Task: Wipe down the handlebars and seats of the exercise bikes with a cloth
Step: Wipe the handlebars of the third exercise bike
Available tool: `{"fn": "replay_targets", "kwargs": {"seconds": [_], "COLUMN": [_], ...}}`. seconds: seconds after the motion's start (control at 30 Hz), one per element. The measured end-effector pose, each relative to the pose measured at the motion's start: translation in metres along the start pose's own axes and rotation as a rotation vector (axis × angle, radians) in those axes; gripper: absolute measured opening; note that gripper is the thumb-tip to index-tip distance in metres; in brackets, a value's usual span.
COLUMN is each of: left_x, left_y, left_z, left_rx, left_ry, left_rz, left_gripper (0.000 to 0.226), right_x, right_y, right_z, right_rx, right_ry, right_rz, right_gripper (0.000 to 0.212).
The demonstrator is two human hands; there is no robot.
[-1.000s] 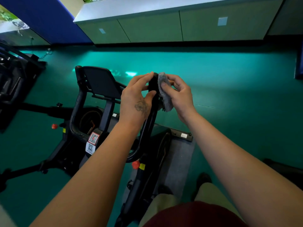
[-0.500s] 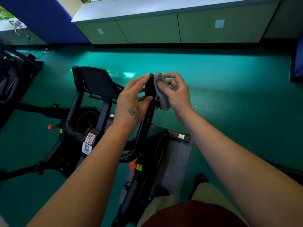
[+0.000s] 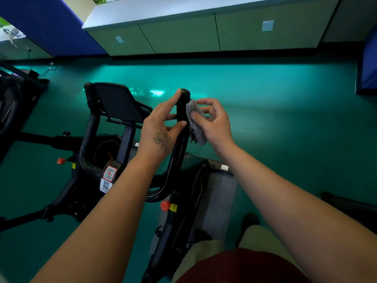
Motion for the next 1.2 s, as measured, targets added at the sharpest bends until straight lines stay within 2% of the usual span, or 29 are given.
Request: {"fn": "replay_targets", "kwargs": {"seconds": [0.17,0.47,0.83,1.2], "left_x": [0.002,0.002,-0.012,-0.012], "left_y": [0.002,0.001,-0.001,-0.004], "left_z": [-0.002,-0.008,-0.014,-0.015], "left_rx": [-0.047,-0.057,-0.035,-0.018], "left_ry": [0.013,-0.015,0.014,-0.008], "left_rz": [-0.029,-0.110,-0.126,-0.101], "left_gripper": [0.082,0.091,0.099,0.095], "right_x": [0.011,-0.026,0.004,-0.036], "right_y": [0.000,0.003,-0.002,0.005], "right_z": [-0.009,0.031,0.001,0.046], "right_rx": [0.006,0.102,0.088,0.178], "right_ry": [0.053,-0.051,0.089,-0.120], "right_rz": [-0.006,-0.019,0.021,-0.004], "right_gripper": [0.022,0.033,0.026,0.031]}}
Point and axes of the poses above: each hand's wrist, its own x-axis towards the middle knuckle, its own y-axis out of the back of the hand, z = x × y, the point moved 2 cm from there along x, towards the middle knuckle, and after that the axes turned 10 degrees about x, right-handed, at the moved point
